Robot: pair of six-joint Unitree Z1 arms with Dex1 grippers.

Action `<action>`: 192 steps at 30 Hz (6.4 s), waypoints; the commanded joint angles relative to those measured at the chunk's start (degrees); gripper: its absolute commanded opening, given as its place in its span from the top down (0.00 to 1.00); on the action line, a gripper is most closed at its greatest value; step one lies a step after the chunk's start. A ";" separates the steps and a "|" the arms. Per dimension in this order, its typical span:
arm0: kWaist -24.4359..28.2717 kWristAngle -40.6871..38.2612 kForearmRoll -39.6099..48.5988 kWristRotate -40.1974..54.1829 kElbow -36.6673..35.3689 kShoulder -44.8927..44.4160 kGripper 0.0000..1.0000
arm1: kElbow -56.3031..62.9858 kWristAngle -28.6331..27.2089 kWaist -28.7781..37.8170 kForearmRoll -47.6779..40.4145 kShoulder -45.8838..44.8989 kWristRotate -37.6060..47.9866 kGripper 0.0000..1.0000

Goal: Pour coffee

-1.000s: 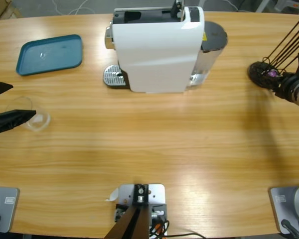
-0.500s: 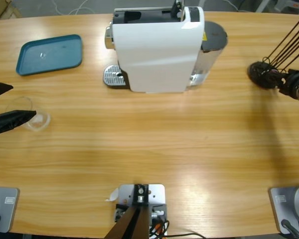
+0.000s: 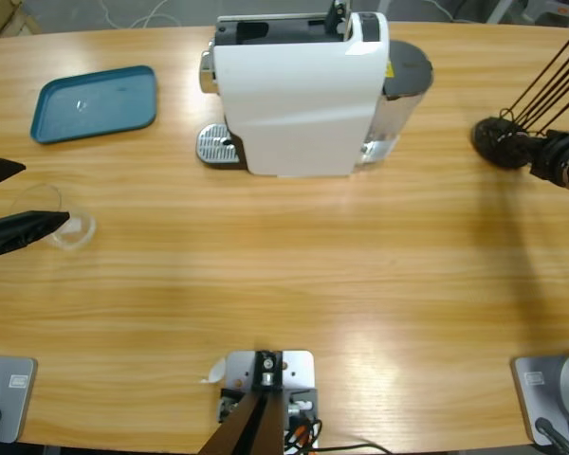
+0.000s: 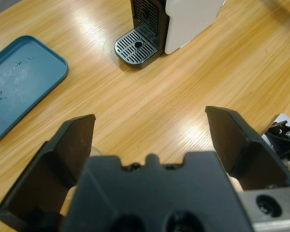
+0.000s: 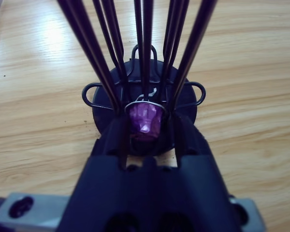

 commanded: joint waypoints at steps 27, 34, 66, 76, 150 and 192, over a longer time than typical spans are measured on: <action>1.13 -0.55 0.54 -0.82 2.47 -1.69 0.01 | 0.32 0.50 -0.95 -1.57 2.41 -4.60 1.00; 1.13 -0.50 0.54 -0.82 2.56 -1.91 0.01 | 0.41 0.41 -0.55 -1.36 0.53 -4.79 1.00; 1.18 -0.50 0.26 -0.79 2.91 -2.67 0.01 | -5.85 -1.43 2.79 16.19 -4.24 -0.38 0.63; 1.14 -0.48 0.28 -0.82 2.87 -2.71 0.02 | -5.44 -0.94 1.24 12.35 -1.02 -0.54 0.64; 1.57 -0.48 0.86 -0.82 3.17 -3.76 0.02 | -12.12 -1.73 1.42 24.48 -17.77 -3.86 1.00; 1.57 -1.09 1.16 -0.82 4.02 -4.69 0.02 | 1.91 -2.63 3.53 -0.18 1.88 2.26 0.75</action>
